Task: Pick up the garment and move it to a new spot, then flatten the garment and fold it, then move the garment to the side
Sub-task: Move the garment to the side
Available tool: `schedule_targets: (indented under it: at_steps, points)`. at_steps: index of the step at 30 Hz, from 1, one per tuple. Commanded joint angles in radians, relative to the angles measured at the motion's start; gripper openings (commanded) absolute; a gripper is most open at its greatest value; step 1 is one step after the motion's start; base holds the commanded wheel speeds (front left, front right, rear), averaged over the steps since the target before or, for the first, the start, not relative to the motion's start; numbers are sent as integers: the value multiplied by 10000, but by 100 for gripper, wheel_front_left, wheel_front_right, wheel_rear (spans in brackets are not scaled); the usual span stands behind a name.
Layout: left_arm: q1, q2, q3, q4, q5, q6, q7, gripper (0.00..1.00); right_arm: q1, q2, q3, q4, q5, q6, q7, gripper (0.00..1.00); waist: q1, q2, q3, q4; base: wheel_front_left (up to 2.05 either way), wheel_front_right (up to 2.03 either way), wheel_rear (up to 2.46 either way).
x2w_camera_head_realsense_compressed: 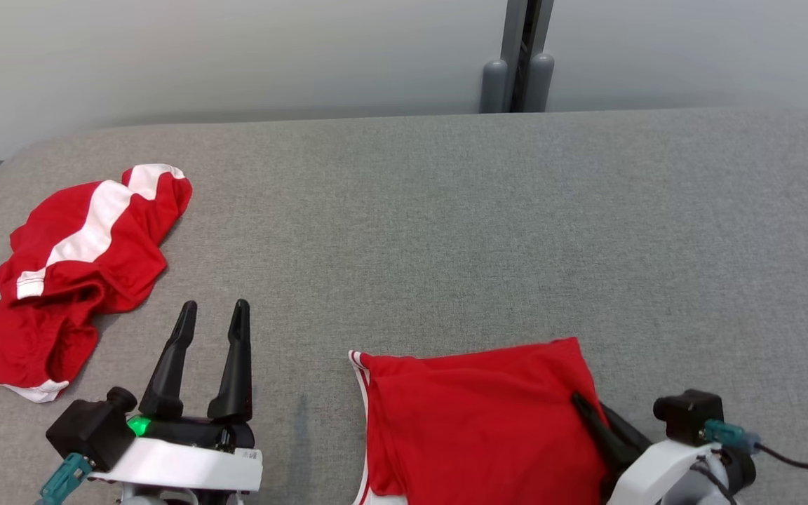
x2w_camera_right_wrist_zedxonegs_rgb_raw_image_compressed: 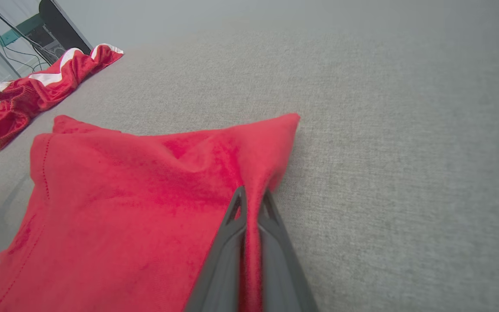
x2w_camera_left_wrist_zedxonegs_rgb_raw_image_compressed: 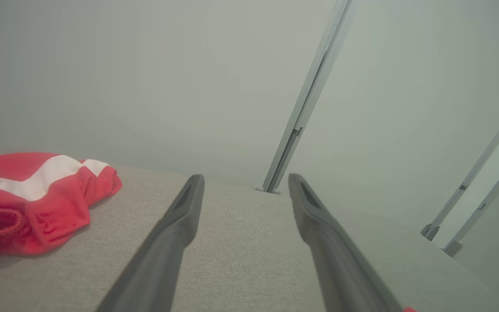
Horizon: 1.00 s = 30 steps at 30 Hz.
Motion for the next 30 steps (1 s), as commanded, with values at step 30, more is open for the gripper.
schedule_targets:
  at_steps: [30]
  points:
    - [-4555,356,-3114,-1527,995,-16,-40,100,-4983,-6273,-333,-97,-1478,-4,342,0,-1,0,5120,-1491,0,0,0]
